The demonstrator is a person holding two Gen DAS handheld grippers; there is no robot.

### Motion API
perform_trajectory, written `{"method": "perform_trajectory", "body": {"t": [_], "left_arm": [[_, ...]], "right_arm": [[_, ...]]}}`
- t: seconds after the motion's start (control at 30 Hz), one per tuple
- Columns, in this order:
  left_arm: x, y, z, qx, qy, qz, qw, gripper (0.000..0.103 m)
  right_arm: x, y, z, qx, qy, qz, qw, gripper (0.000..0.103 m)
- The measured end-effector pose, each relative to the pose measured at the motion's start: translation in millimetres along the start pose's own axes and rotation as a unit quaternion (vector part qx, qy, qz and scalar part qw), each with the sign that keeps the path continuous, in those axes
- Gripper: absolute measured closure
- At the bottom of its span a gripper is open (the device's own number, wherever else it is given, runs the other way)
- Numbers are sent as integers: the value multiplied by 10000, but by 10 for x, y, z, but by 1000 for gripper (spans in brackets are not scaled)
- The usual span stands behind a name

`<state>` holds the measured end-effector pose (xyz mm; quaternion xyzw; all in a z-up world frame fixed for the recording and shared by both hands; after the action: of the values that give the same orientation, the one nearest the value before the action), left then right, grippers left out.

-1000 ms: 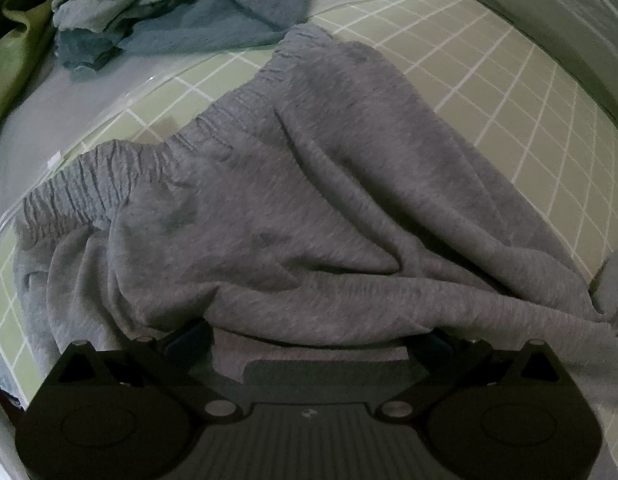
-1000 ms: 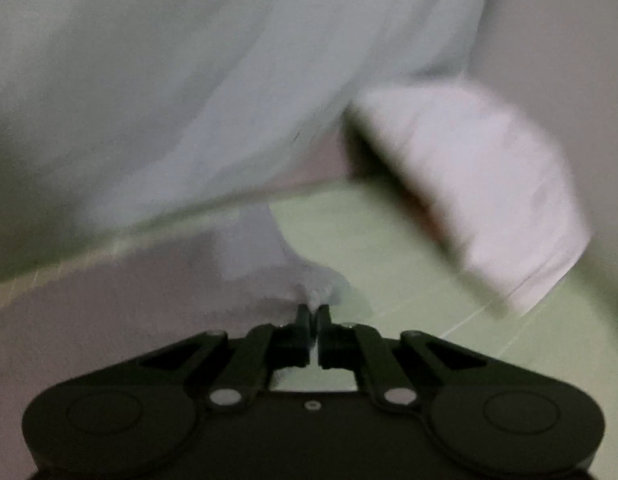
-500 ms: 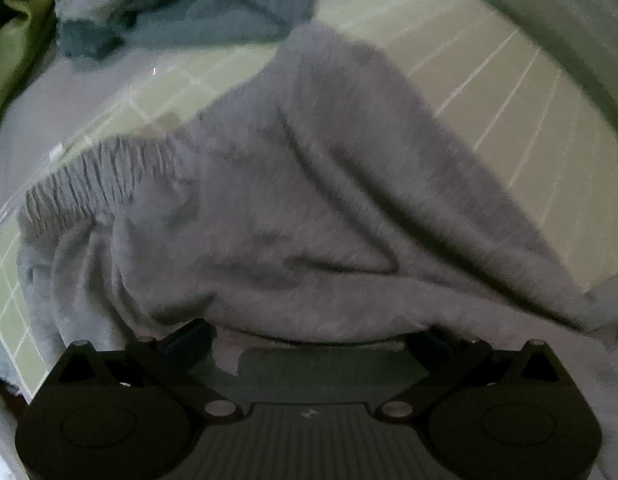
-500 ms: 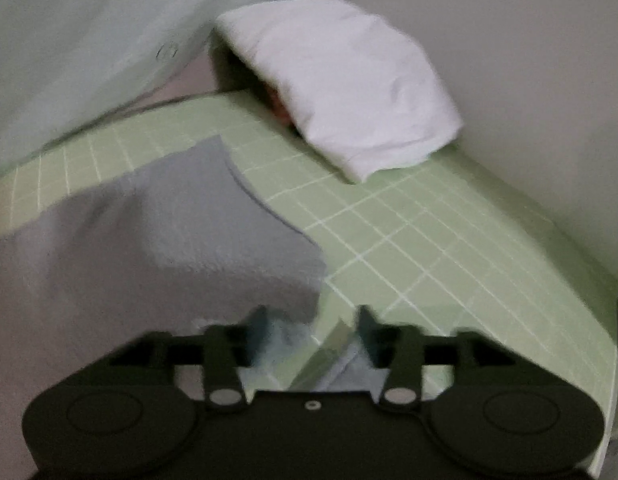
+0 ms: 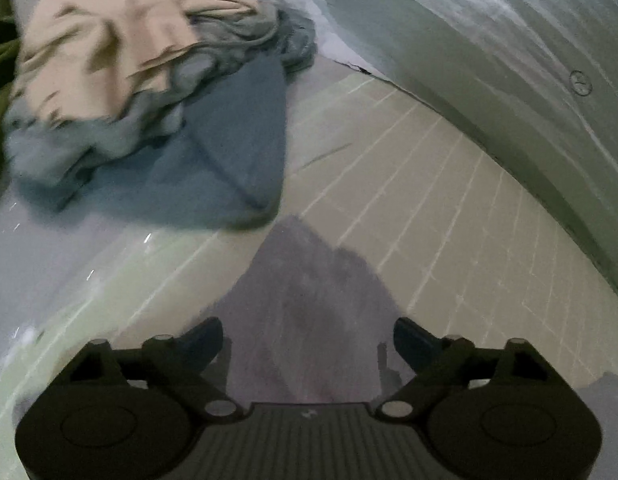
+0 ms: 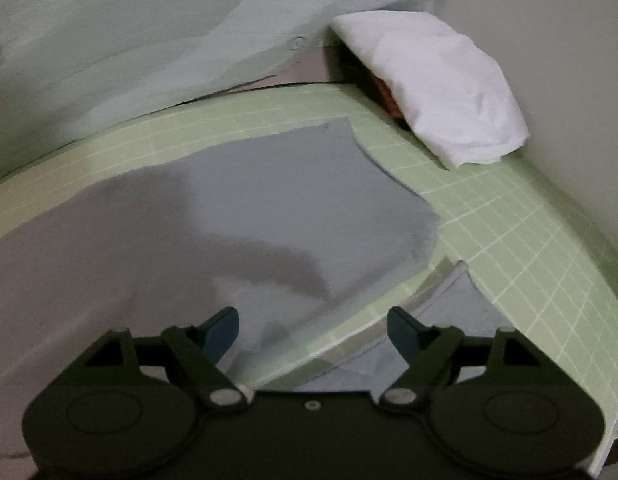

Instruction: Fold clothes

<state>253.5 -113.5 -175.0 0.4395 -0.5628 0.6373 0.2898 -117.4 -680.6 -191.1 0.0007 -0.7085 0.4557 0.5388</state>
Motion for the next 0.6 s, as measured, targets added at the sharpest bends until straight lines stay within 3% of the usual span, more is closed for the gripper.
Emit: {"method": "perform_trajectory", "body": {"t": [0.1,0.17,0.23,0.3,0.4,0.5,0.53,0.57,0.6], "left_arm": [[-211,-129,63,-217,-77,-68,9997,22],[-321,-183,78,-306,-145,-121,9994,36],[-376,-243,47,-326,-185,-96,9992,78],[-365,-349,0,-129,44,-24,9999,95],[-222,-603,-217,549,328,275,9976,96],[-173,-864,-524,1398,512,654,9867,94],[-196,-910,-609,1617,529,680,9831,86],[-242,-914,-661,1641,387,592,9839,82],[-264,-907,-697,1611,267,541,9851,71]], "right_arm": [[89,33,-37,12,77,-15,10000,21],[150,69,-53,21,131,-29,9999,21],[202,107,-73,39,191,-53,9998,21],[240,146,-89,8,229,-86,9997,21],[283,210,-138,-23,251,-150,9996,21],[303,253,-222,70,234,-160,9996,21],[303,259,-247,110,217,-166,9996,21],[297,271,-276,141,202,-185,9995,21],[291,283,-308,170,181,-206,9995,21]]}}
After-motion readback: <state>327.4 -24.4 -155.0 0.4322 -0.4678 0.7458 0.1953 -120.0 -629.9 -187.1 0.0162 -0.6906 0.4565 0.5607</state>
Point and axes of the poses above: each gripper's, at about its wrist camera, not at the fingertips, and x roughly against the way its jaws point, z to its right, y to its underside, the point moved 10 cm from there along -x, roughly the way its jaws point, and after that the axes turned 10 degrees about -y, right-handed, at the moved point
